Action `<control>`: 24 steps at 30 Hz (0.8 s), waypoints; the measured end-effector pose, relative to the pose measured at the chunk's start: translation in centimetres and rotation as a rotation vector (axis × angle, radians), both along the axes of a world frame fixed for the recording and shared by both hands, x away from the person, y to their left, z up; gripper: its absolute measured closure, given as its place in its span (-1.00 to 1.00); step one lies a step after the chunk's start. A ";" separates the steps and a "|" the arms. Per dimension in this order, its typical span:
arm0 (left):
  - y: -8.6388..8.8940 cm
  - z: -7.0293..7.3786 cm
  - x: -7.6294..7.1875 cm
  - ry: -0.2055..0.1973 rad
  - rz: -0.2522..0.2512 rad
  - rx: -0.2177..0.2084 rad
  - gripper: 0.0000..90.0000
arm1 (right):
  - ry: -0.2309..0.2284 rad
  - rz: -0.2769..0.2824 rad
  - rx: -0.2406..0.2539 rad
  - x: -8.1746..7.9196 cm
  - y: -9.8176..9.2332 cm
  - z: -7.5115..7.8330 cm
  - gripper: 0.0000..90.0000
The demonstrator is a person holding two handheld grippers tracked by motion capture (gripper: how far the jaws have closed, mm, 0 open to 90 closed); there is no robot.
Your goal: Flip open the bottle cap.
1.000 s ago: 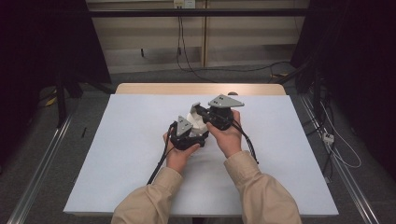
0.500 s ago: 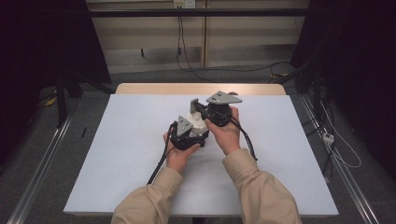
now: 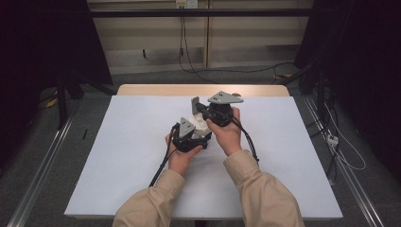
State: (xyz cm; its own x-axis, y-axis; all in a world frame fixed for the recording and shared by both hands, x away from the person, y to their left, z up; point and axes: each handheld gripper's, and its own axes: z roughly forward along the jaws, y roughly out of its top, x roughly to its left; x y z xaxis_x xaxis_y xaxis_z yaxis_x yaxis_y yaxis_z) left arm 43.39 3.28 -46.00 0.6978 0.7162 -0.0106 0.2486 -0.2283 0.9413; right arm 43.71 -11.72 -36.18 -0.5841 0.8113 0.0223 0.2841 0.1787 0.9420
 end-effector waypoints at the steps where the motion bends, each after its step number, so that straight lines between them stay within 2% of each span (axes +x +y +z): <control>1: 0.0 0.0 0.0 -0.001 0.000 0.000 -0.58 | 0.004 0.001 0.002 0.0 0.0 0.0 1.00; 24: 0.0 0.0 0.0 -0.001 0.002 0.000 -0.58 | -0.001 -0.005 -0.004 0.8 0.3 -0.2 1.00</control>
